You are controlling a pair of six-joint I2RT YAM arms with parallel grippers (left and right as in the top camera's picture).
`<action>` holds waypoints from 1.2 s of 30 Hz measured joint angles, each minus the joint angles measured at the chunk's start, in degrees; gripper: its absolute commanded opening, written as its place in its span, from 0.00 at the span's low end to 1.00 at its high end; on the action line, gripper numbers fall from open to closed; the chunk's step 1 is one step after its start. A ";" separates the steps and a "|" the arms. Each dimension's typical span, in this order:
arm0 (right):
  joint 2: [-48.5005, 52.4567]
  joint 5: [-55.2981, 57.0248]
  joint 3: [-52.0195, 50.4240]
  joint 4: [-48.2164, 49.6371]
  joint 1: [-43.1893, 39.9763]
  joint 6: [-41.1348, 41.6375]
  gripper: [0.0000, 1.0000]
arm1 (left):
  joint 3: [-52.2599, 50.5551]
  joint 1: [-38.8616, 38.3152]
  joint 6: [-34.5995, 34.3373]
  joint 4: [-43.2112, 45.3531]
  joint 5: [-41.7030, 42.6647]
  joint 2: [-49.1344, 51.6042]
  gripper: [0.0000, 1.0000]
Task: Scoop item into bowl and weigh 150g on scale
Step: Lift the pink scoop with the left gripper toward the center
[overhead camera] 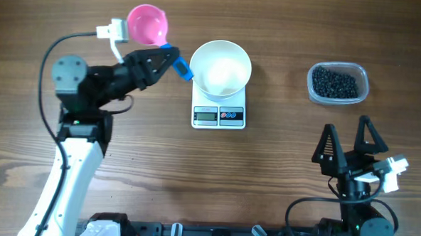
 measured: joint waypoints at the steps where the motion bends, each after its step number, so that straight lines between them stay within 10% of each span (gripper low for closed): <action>1: 0.02 -0.63 0.50 -0.46 0.02 1.88 1.00 | 0.00 -3.02 -0.04 0.00 -3.50 0.00 0.04; 9: 19.10 -14.88 17.42 -2.73 0.02 13.38 1.00 | -0.02 -19.12 3.65 9.14 -17.05 -0.07 0.04; 24: 72.54 -31.08 34.86 40.37 18.38 52.48 0.89 | -0.02 -19.63 4.85 12.57 -22.51 -0.09 0.04; 29: 75.43 -29.22 36.00 40.79 21.44 55.67 0.88 | -0.02 -19.63 -0.52 12.61 -23.82 -0.09 0.04; 36: 75.43 -21.92 36.09 39.91 29.05 54.97 0.61 | -0.02 -22.80 -7.10 12.59 -26.82 -0.09 0.04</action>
